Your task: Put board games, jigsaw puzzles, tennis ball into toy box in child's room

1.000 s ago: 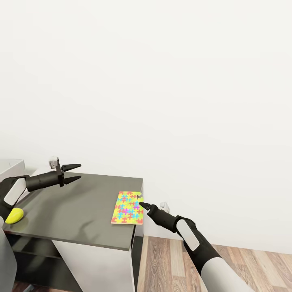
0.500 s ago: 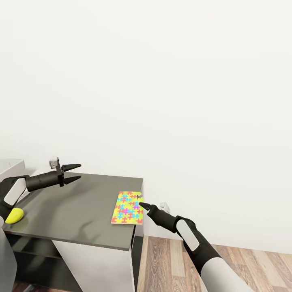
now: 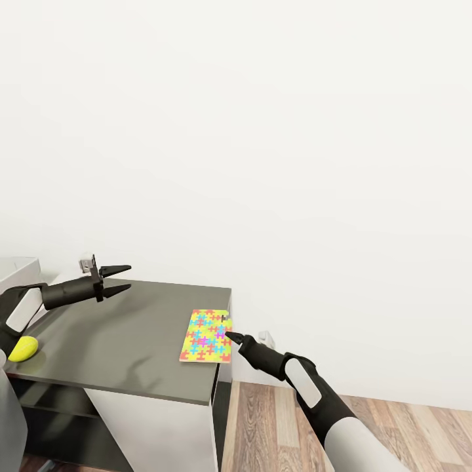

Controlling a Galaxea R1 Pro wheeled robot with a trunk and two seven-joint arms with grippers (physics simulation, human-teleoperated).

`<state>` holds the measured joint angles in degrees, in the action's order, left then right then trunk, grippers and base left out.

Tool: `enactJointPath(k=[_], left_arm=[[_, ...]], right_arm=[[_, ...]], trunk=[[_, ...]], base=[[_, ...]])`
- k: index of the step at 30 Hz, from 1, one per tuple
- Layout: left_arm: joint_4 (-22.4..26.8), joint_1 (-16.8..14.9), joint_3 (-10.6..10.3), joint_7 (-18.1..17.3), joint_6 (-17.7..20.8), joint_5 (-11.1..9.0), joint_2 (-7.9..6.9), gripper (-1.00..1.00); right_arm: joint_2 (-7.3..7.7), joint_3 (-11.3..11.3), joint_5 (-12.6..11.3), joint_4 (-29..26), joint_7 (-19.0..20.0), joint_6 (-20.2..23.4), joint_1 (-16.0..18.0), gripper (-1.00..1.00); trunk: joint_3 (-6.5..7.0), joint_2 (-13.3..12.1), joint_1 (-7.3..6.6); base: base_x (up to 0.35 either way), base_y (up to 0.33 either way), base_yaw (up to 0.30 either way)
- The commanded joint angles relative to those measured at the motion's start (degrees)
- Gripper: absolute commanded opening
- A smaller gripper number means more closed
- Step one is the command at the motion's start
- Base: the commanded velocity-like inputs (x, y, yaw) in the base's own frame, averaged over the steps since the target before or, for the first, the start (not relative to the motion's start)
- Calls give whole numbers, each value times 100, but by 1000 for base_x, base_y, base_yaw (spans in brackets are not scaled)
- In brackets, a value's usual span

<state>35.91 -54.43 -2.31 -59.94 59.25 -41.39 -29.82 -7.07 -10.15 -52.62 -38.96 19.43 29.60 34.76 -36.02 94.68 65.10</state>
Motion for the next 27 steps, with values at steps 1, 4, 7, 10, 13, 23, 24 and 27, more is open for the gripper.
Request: enactJointPath(k=[1,4,7,10,13,23,24,27], left_arm=[[-5,-6,-24,-18,17,-18,-6,100],[-5,-6,-24,-18,17,-18,-6,100],[-5,-6,-24,-18,17,-18,-6,100],[-5,-6,-24,-18,17,-18,-6,100],[-5,-6,-24,-18,17,-18,-6,100],[-5,-6,-24,-18,9,-18,1,100],[-5,-6,-24,-18,9,-18,1,100],[-5,-6,-29,-18,8,-18,2,100]], right_arm=[[1,1,-20,0,3,21,4,100],[1,3,-21,1,5,20,4,100],[-3,2,-22,2,4,20,4,100],[0,2,-21,2,6,20,4,100],[-1,2,-21,2,7,20,4,100],[1,2,-26,2,8,20,4,100],[2,3,-27,2,8,20,4,100],[0,1,-28,2,8,20,4,100]], trunk=[[-6,3,0],[-6,3,0],[-6,3,0],[-6,3,0],[-6,3,0],[-6,3,0],[-6,3,0],[-6,3,0]], base=[[0,0,0],[0,0,0],[0,0,0],[0,0,0],[0,2,0],[0,99,0],[0,46,0],[0,26,0]])
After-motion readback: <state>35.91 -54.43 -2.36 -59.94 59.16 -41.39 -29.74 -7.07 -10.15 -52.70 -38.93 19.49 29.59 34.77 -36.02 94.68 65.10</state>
